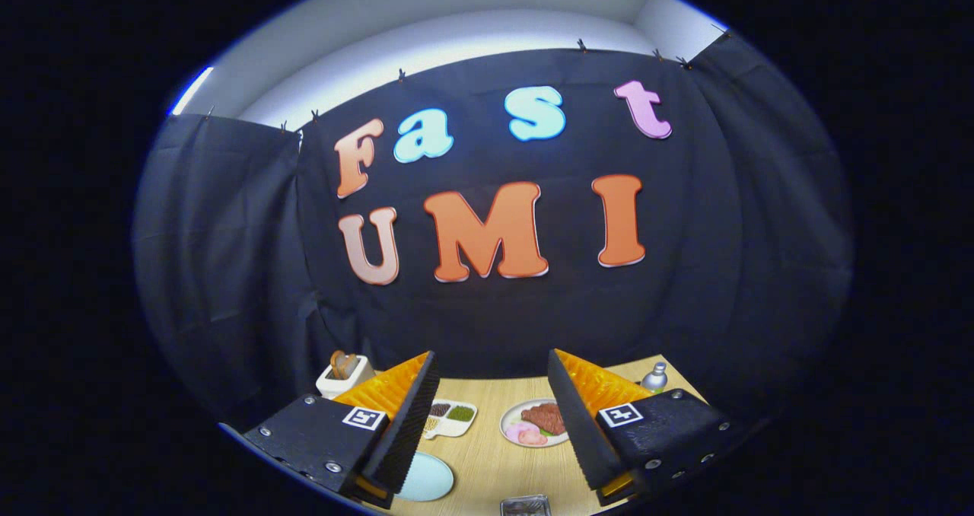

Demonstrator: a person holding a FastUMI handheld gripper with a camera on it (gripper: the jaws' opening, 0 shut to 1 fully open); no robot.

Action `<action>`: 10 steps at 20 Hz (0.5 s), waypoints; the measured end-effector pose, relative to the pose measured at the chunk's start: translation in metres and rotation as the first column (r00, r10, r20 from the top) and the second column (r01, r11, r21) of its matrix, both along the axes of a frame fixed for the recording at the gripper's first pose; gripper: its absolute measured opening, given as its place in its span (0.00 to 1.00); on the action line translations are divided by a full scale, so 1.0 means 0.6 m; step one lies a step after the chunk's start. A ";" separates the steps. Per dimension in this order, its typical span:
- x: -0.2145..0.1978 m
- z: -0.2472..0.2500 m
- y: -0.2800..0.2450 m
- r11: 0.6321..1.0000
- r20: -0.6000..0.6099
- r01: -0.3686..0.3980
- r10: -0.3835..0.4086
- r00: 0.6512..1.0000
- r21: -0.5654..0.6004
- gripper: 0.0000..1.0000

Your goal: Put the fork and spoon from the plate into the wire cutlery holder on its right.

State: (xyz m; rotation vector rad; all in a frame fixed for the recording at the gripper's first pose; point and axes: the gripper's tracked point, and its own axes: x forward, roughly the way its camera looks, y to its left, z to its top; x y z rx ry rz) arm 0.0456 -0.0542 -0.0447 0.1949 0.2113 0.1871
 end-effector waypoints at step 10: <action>-0.007 0.119 -0.041 0.989 0.255 0.126 -0.103 0.962 -0.075 0.96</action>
